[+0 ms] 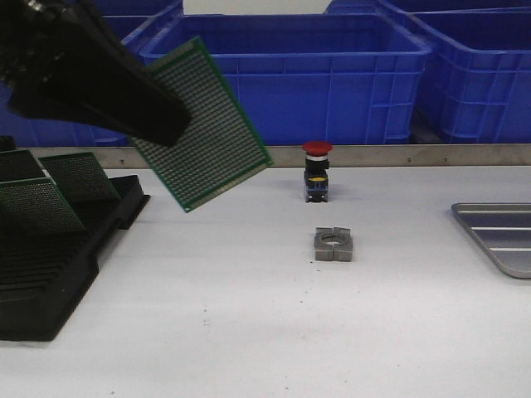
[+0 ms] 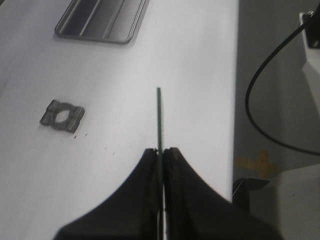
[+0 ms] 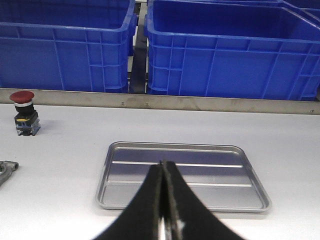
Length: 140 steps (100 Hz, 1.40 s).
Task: Place circuit board on tray
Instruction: 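Grasp a green circuit board with the left gripper and lift it out, then hold the board up and bring the right gripper to its edge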
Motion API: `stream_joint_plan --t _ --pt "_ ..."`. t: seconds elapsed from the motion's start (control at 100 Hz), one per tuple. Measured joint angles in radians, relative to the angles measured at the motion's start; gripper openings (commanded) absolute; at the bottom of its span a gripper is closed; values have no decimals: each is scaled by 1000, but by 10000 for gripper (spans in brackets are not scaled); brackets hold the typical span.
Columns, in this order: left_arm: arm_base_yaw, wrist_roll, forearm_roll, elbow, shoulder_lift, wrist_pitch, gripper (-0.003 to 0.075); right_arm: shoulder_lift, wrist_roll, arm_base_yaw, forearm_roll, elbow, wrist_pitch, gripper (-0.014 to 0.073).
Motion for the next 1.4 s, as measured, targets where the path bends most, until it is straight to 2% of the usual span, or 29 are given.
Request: stream_joint_plan --t 0.23,0.51,0.7,0.83,1.19,1.4 --pt "-78 0 -48 0 0 0 -17 0 0 0 0 0 0 -60" --pt "-82 0 -53 0 0 0 -17 0 2 0 12 -2 -2 -60" --pt "-82 0 -53 0 0 6 -17 6 2 0 36 -128 215 -60" --pt "-82 0 -55 0 0 13 -17 67 2 0 40 -230 309 -60" --pt "-82 0 -64 0 0 17 -17 423 4 0 145 -466 644 -60" --pt "-82 0 -81 0 0 17 -17 631 -75 0 237 -560 713 -28"
